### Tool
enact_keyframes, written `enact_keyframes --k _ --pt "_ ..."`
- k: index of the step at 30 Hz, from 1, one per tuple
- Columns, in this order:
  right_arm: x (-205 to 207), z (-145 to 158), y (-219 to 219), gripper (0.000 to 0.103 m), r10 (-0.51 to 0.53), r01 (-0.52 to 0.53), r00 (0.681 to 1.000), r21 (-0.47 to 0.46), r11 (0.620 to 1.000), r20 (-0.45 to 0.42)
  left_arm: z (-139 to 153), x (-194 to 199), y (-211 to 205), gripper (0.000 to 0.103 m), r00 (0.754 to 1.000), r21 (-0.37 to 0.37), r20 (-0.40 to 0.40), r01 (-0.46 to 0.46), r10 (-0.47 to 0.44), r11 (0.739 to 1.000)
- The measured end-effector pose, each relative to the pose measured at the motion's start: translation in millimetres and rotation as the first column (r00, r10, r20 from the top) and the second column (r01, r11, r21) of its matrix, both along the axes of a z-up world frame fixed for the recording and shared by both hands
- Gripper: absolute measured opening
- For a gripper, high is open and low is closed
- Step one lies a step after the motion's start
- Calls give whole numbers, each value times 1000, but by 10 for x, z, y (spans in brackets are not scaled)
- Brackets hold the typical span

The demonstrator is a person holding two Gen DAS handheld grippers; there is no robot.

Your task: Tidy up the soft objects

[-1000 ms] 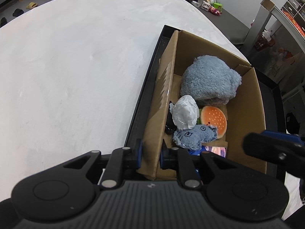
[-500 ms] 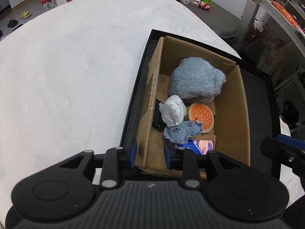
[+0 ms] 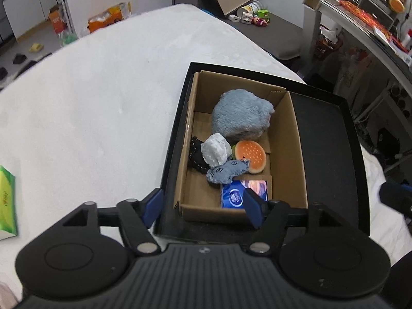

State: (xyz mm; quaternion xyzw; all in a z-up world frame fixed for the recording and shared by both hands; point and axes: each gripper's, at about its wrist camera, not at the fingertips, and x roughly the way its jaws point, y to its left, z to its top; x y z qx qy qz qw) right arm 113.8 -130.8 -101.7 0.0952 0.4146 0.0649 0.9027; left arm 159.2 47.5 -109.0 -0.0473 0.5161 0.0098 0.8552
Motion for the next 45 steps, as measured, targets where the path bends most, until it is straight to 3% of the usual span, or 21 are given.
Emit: enact_keyframes --k 7,14,20,33,45 --pt "-205 83 -158 103 -75 75 997 5 997 36 192 -233 -160 88 998 49 37 46 -48 998" --pt "-450 173 -224 103 -101 101 993 8 995 57 326 -465 -205 90 997 53 45 64 -66 997" --pt "-609 235 -180 103 -102 108 991 -62 992 90 448 -669 -226 93 994 59 68 82 -86 995" --pt "-986 497 -146 103 -104 120 983 -101 988 151 801 -1038 -223 93 985 83 128 106 -116 991" --pt "-1302 792 -148 103 -99 114 974 -62 992 203 1122 -1400 -190 94 972 62 195 123 -132 991"
